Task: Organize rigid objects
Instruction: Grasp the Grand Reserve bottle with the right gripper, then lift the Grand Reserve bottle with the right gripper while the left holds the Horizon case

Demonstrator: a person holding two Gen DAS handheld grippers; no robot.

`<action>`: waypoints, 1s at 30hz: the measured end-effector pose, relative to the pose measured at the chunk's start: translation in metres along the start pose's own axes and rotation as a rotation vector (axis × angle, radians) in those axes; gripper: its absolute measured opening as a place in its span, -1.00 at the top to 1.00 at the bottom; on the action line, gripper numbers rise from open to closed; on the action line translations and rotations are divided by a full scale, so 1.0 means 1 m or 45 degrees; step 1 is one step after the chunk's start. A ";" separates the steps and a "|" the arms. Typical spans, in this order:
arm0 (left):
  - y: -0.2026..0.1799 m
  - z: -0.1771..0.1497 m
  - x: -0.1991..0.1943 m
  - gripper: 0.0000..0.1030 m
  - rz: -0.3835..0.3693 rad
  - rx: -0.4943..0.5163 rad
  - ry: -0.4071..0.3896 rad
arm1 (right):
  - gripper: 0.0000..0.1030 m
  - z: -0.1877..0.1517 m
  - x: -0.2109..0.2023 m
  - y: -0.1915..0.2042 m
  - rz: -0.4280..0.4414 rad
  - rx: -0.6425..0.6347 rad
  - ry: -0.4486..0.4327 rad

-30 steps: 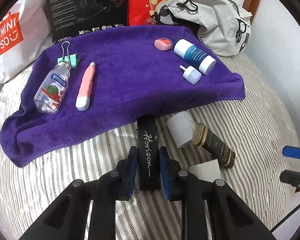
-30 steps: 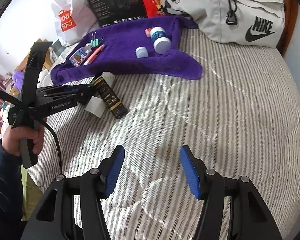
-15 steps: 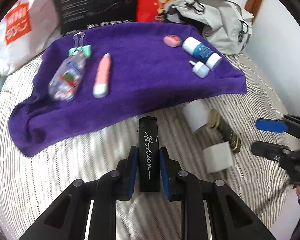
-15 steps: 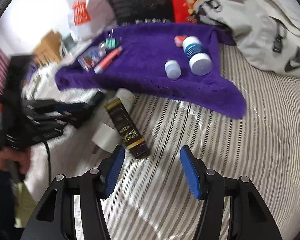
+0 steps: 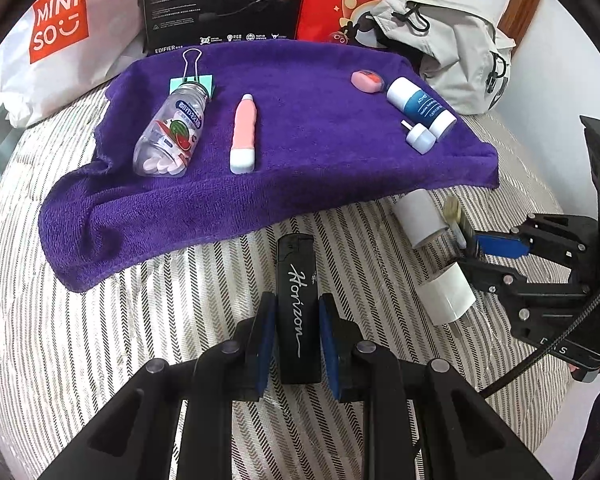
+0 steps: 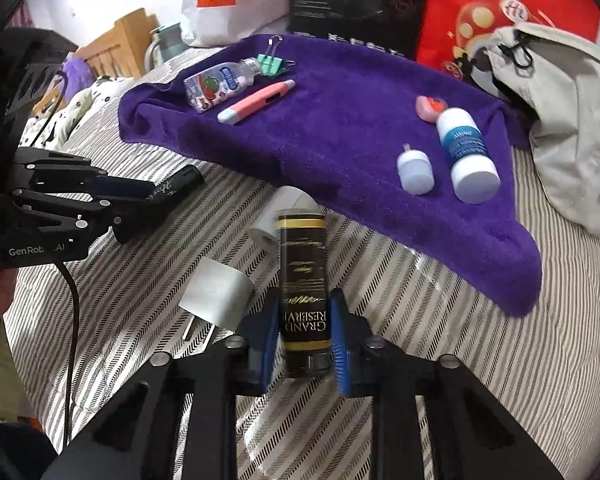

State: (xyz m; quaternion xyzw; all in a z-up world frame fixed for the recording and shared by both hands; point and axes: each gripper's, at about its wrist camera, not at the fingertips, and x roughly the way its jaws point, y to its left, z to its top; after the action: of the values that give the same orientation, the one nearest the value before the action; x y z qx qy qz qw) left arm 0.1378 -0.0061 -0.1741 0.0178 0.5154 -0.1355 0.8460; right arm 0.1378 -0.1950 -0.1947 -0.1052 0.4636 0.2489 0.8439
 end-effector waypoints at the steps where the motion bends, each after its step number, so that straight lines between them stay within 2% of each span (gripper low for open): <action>1: 0.000 0.000 0.000 0.59 0.000 0.000 -0.002 | 0.56 -0.005 -0.004 -0.005 0.008 0.035 0.012; 9: -0.009 -0.002 0.000 0.59 0.066 0.048 -0.012 | 0.57 -0.039 -0.024 -0.034 -0.064 0.212 0.076; 17: -0.013 -0.001 0.000 0.59 0.103 0.076 -0.015 | 0.55 -0.035 -0.016 -0.021 -0.163 0.156 0.055; 30: -0.012 0.000 0.001 0.59 0.092 0.074 -0.011 | 0.54 -0.037 -0.019 -0.025 -0.150 0.182 0.043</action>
State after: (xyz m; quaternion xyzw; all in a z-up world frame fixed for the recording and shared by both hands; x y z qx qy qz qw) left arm 0.1350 -0.0174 -0.1742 0.0605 0.5066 -0.1199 0.8516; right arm 0.1159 -0.2376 -0.2007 -0.0759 0.4872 0.1634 0.8545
